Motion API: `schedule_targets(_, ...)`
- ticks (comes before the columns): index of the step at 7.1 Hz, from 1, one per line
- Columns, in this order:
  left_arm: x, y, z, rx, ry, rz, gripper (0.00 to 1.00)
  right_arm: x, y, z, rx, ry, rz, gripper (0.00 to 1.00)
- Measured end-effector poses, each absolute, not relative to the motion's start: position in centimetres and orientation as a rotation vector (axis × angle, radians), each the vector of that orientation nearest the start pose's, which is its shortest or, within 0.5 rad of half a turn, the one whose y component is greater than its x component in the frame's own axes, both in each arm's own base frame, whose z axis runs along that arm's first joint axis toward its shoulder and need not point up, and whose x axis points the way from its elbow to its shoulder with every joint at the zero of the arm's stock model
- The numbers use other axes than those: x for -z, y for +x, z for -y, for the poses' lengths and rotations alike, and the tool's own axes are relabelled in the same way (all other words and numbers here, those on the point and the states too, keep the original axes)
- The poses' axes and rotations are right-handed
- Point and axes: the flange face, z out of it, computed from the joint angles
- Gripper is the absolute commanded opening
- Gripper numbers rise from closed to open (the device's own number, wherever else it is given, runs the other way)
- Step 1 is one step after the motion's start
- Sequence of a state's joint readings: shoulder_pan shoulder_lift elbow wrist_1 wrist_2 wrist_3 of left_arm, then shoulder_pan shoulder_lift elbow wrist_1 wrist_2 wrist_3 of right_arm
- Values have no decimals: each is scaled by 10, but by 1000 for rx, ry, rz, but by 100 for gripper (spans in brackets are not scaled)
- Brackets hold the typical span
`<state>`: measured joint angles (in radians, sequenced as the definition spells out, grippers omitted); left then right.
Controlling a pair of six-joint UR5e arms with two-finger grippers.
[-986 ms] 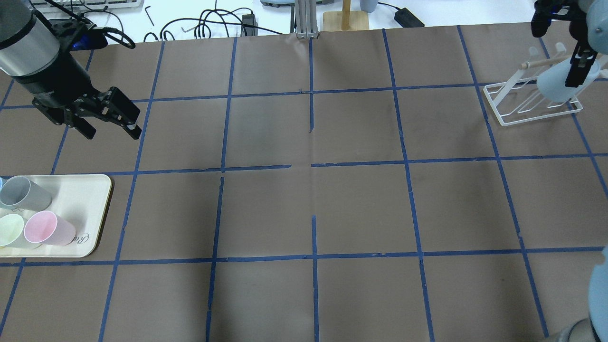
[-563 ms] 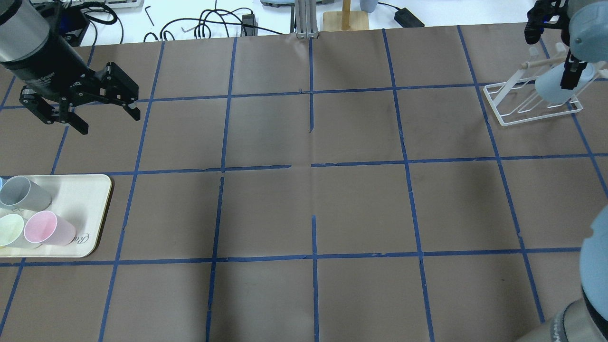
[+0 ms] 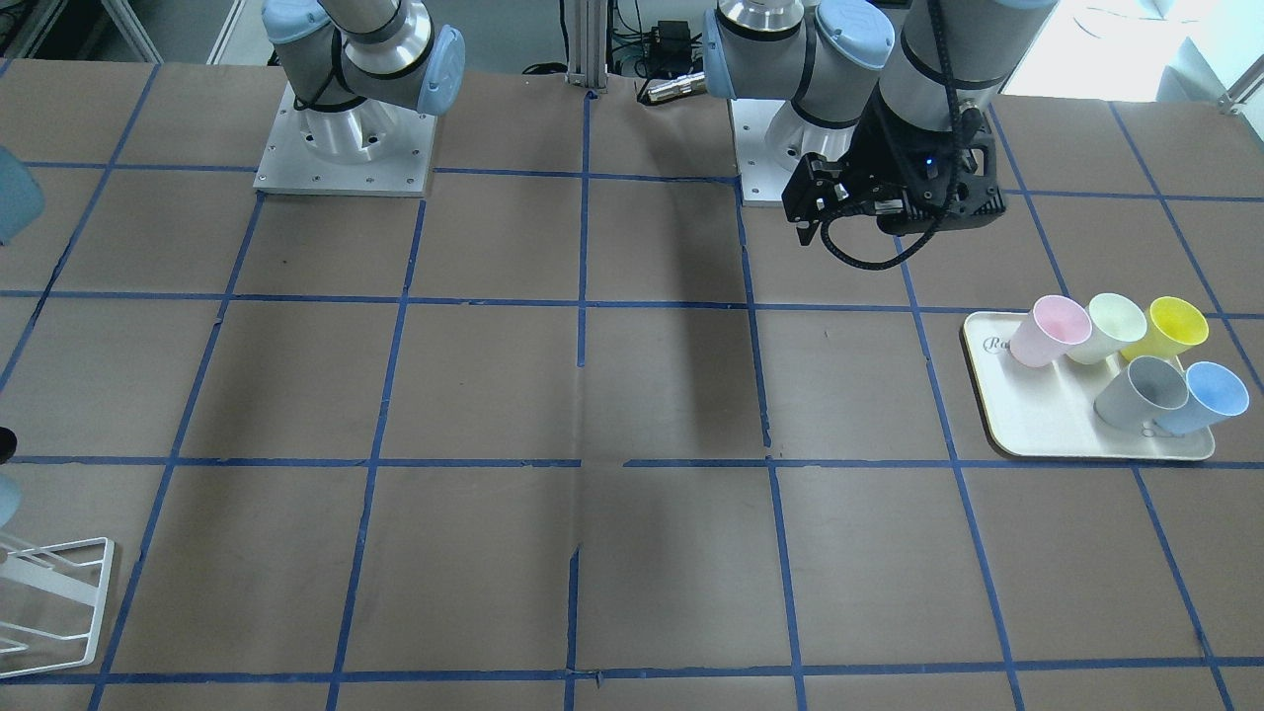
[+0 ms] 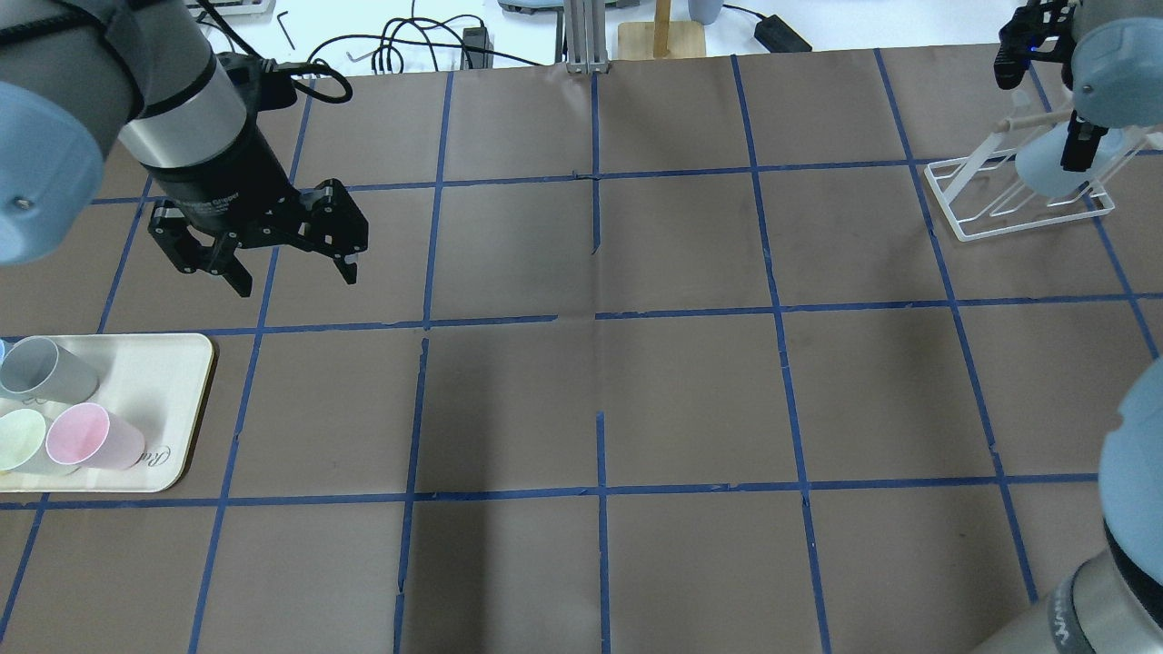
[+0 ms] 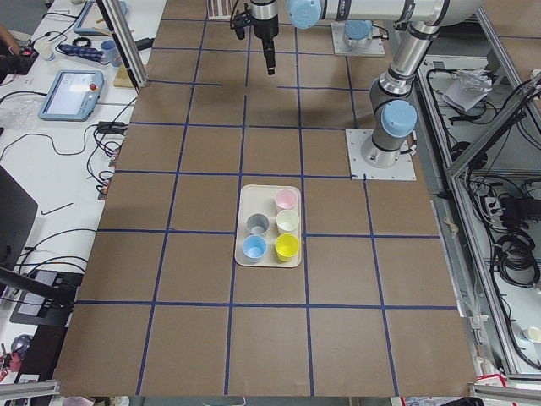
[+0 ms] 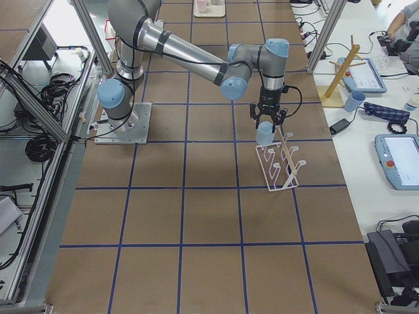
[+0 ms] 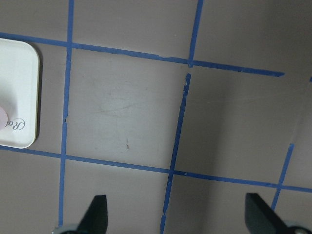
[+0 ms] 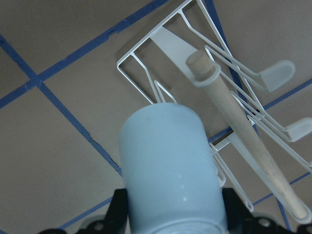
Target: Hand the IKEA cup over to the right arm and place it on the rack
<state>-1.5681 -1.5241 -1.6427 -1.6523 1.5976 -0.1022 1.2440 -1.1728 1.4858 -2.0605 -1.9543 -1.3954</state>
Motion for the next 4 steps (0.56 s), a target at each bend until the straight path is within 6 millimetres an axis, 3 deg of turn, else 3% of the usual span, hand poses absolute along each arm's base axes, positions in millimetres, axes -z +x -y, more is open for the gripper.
schedule_targets(4, -466, -126, 453, -152, -10, -3142, 100, -351, -120, 659, -215, -1726, -3070, 100)
